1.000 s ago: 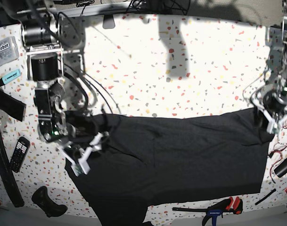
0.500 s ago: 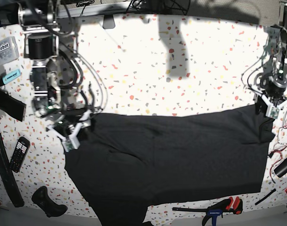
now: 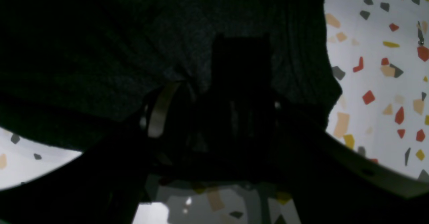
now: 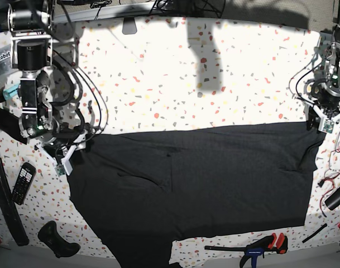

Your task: Fold the T-shirt properly

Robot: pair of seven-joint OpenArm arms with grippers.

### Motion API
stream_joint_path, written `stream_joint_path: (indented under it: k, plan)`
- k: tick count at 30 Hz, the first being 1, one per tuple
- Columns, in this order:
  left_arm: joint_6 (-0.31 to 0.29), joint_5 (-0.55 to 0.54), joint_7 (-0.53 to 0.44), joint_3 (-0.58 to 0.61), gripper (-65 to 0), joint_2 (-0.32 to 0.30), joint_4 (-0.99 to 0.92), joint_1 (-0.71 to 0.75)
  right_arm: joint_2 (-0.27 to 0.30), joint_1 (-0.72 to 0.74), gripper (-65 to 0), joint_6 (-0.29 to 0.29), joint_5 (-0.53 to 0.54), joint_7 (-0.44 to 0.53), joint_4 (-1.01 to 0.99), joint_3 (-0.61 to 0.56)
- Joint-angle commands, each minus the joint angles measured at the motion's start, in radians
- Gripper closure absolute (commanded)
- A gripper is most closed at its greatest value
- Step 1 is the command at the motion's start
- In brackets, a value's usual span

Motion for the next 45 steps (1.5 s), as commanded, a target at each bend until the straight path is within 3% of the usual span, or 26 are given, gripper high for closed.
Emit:
stream_joint_path:
  k: [1,9,15,20,26,33,38,42,45]
  plan:
    - [0.003,0.026,0.117,0.000,-16.1,-0.020,-0.012,0.033,0.012,-0.006,-32.6,-0.001,-0.013,-0.023,0.009,0.003]
    - [0.004,0.026,0.089,-0.008,-16.1,-0.034,0.017,0.130,0.014,-0.118,-32.6,-0.001,-0.012,-0.006,0.012,0.003]
    - [0.006,0.007,0.016,-0.104,-16.1,-0.033,0.150,0.179,0.019,-0.153,-32.6,-0.001,-0.011,0.034,0.013,0.003]
    - [-0.020,-0.144,0.030,-0.190,-16.1,-0.032,0.281,0.121,0.019,-0.124,-32.6,-0.001,0.039,0.037,0.034,0.003]
    - [-0.093,-0.179,0.148,-0.190,-16.1,0.027,0.280,-0.019,0.013,-0.094,-32.6,0.004,0.063,0.038,0.043,0.003]
    - [-0.114,-0.177,0.182,-0.190,-16.1,0.074,0.280,-0.075,0.014,-0.034,-32.6,0.081,-0.001,0.046,0.223,0.003]
    - [-0.114,-0.175,0.182,-0.190,-16.1,0.074,0.280,-0.074,0.005,0.111,-32.6,0.191,0.019,-0.091,0.303,0.000]
    - [-0.114,-0.175,0.182,-0.190,-16.1,0.075,0.280,-0.074,0.006,0.203,-32.5,0.204,0.064,-0.126,0.302,-0.049]
    - [-0.114,-0.175,0.190,-0.190,-16.1,0.075,0.280,-0.074,0.005,0.249,-32.5,0.204,0.051,-0.149,0.298,-0.161]
